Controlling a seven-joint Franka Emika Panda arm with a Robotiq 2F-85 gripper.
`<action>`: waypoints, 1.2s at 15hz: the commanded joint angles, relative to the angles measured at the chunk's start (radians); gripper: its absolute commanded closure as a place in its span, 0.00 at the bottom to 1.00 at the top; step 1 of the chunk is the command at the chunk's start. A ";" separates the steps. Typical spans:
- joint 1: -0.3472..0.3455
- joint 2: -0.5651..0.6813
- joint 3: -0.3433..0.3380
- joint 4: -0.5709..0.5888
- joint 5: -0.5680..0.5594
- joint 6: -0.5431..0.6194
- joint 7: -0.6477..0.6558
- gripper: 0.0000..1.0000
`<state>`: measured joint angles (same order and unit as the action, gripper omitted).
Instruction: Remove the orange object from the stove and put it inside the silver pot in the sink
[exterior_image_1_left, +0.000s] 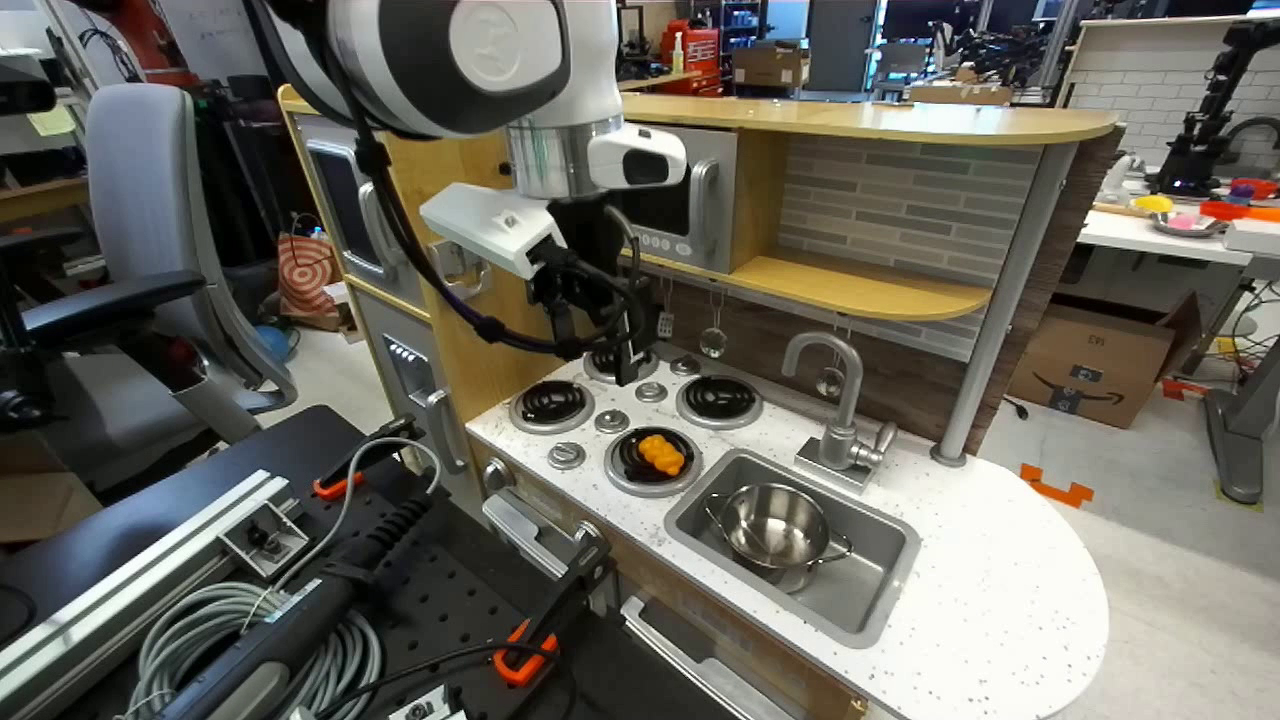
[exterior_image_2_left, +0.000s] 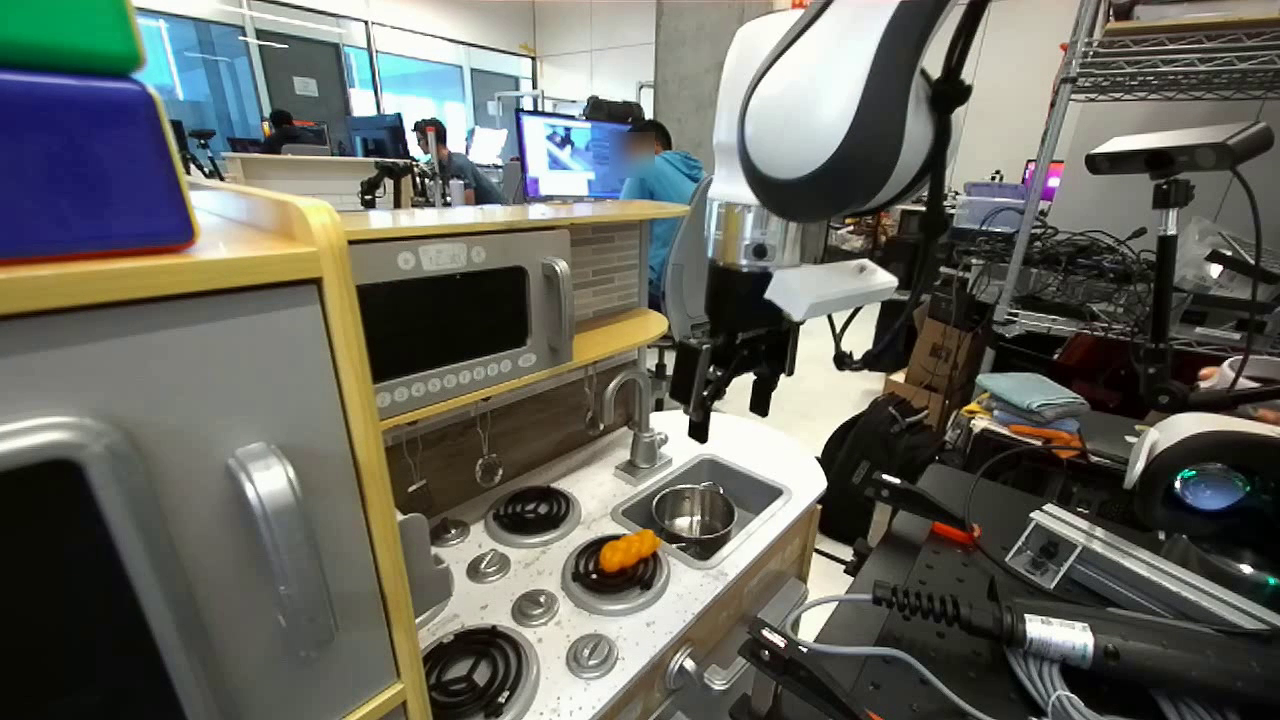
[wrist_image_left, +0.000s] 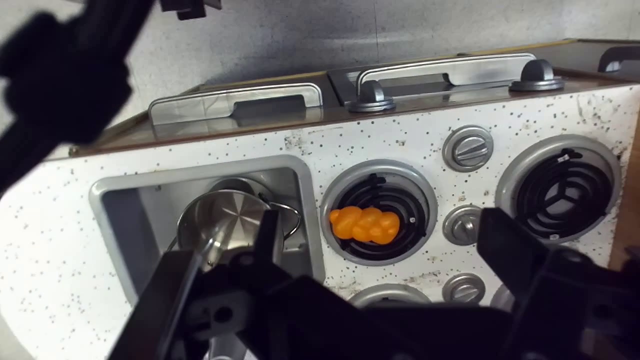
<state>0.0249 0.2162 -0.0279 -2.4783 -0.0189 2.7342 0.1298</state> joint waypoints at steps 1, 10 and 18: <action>0.096 0.219 -0.042 0.213 -0.058 -0.078 0.251 0.00; 0.193 0.594 -0.093 0.625 0.060 -0.171 0.548 0.00; 0.220 0.632 -0.168 0.625 0.037 -0.170 0.682 0.00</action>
<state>0.2511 0.8459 -0.2014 -1.8585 0.0238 2.5678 0.8082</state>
